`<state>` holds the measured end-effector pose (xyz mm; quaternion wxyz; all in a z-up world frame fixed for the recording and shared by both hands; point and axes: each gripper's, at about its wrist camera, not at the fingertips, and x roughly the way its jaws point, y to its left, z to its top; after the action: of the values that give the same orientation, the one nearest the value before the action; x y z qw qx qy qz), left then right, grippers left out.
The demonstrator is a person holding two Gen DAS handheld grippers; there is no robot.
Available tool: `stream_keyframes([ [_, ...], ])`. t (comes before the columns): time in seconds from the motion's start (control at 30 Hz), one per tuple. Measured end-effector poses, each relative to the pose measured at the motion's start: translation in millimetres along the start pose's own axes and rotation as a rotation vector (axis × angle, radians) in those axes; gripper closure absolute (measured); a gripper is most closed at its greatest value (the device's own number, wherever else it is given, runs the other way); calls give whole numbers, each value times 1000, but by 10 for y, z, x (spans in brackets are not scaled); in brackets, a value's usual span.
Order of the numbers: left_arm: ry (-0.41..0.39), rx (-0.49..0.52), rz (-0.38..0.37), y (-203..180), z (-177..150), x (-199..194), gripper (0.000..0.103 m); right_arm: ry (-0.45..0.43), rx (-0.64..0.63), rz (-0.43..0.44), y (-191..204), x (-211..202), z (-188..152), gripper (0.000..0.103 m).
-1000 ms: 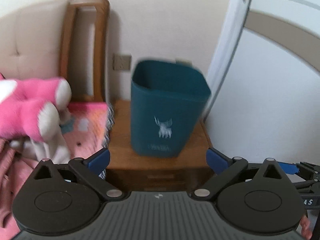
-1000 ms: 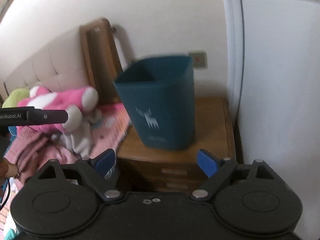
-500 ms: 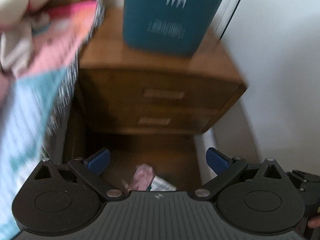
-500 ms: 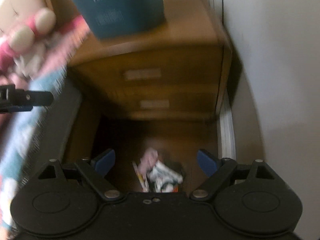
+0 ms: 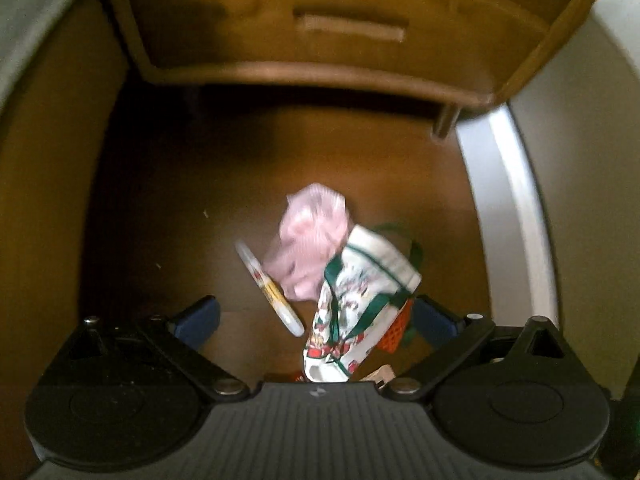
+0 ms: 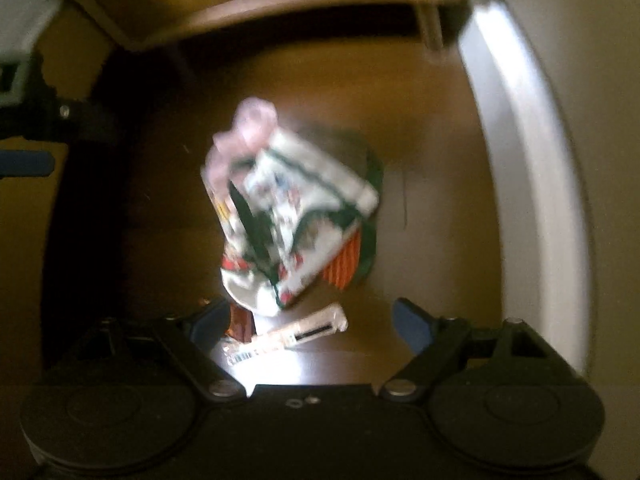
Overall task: Collect trash
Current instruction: 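Lower the left tool to the Merry Christmas bag while the right tool lowers to the paper wrapper, then close the left tool on the Christmas bag while the right tool grips the paper wrapper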
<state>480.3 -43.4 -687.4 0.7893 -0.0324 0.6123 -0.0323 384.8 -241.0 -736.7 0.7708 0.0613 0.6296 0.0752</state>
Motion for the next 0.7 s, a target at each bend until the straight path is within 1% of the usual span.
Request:
stream_keyframes([
  [0.1, 34, 18, 16, 2, -113, 401, 1, 45, 63, 9, -54, 424, -136, 18],
  [0.13, 42, 18, 14, 3, -133, 481, 1, 60, 83, 8, -68, 540, -156, 19],
  [0.17, 53, 19, 9, 6, -153, 588, 1, 73, 108, 4, -101, 688, -188, 24],
  [0.2, 60, 25, 10, 4, -179, 691, 1, 95, 136, -7, -119, 833, -223, 38],
  [0.23, 65, 34, 12, -2, -201, 786, 1, 120, 157, -17, -131, 958, -248, 44],
  [0.27, 70, 42, 10, -11, -223, 864, 1, 140, 175, -26, -140, 1065, -271, 47],
  [0.37, 85, 67, 5, -33, -238, 1069, 2, 173, 215, -28, -119, 1306, -335, 47],
  [0.43, 97, 84, 0, -51, -252, 1210, 5, 185, 248, -7, -95, 1412, -364, 47],
  [0.47, 106, 92, -2, -60, -263, 1282, 8, 192, 262, -6, -85, 1451, -375, 46],
  [0.5, 112, 99, -4, -69, -275, 1332, 12, 182, 280, -3, -69, 1469, -387, 42],
  [0.53, 119, 105, -6, -78, -286, 1378, 15, 174, 299, -8, -50, 1481, -385, 40],
  [0.6, 136, 107, -15, -102, -311, 1462, 33, 170, 360, 5, -31, 1501, -369, 40],
  [0.63, 146, 106, -18, -112, -320, 1503, 37, 175, 373, -14, -3, 1513, -353, 40],
  [0.7, 159, 106, -24, -136, -339, 1571, 47, 199, 349, -72, 100, 1548, -303, 43],
])
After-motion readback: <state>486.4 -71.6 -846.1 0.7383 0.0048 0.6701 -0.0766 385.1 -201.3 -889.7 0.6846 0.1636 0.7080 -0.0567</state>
